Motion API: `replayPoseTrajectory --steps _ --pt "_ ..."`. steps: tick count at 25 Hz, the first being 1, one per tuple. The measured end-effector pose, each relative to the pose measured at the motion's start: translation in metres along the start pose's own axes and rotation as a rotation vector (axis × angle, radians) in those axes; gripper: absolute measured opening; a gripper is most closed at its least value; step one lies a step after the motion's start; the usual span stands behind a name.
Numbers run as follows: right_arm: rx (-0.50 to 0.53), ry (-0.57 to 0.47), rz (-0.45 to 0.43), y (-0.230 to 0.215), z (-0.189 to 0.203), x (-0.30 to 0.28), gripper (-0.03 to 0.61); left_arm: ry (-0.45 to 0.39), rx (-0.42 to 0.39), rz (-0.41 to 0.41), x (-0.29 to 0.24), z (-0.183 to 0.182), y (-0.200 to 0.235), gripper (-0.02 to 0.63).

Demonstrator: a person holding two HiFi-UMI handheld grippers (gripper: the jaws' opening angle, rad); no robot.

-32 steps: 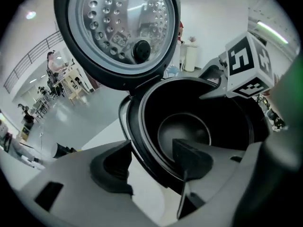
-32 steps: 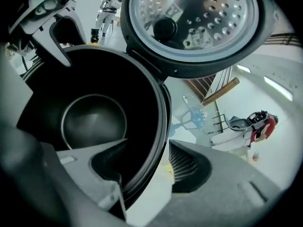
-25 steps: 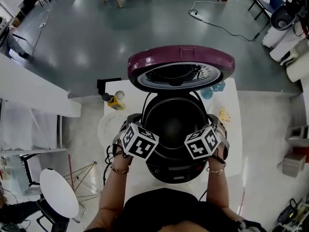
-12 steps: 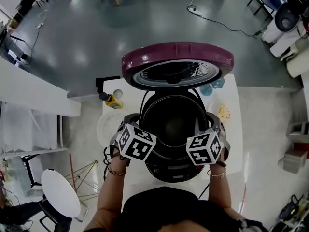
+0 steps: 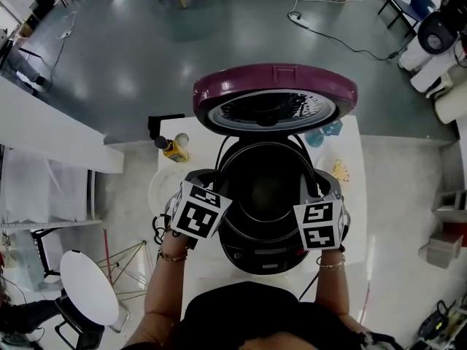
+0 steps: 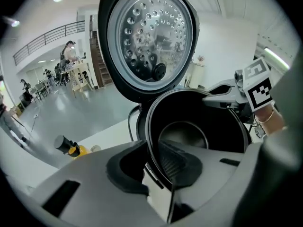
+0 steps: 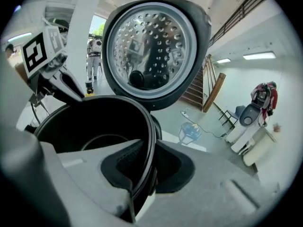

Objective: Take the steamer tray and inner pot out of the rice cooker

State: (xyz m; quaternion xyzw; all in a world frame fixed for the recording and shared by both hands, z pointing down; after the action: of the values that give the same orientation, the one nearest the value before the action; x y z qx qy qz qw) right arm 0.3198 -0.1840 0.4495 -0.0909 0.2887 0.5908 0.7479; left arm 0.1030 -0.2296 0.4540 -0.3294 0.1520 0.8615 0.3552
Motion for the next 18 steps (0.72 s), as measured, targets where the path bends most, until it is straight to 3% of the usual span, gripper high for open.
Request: replayPoseTrajectory --steps 4,12,18 --pt "-0.122 -0.052 -0.039 -0.007 -0.003 0.002 0.035 0.002 0.002 0.023 0.005 0.001 0.001 0.080" --pt "-0.263 -0.137 -0.131 -0.014 0.000 0.001 0.026 -0.008 0.082 0.091 0.010 0.008 0.005 0.122" --pt "-0.322 -0.173 -0.154 -0.019 0.005 0.001 0.026 -0.050 0.220 0.202 0.011 0.012 0.006 0.169"
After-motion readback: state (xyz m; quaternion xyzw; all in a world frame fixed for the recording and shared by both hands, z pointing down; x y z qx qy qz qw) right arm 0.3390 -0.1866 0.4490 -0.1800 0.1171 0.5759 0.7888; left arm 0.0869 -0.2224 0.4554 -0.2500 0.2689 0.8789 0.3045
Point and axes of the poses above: the fingertips, and each gripper's own axes: x backward along the fingers, y to its left, z out of its underside, the point moved 6 cm from there along x, backward along the fingers, and after that the axes turned 12 degrees about -y, right-handed, at the moved point
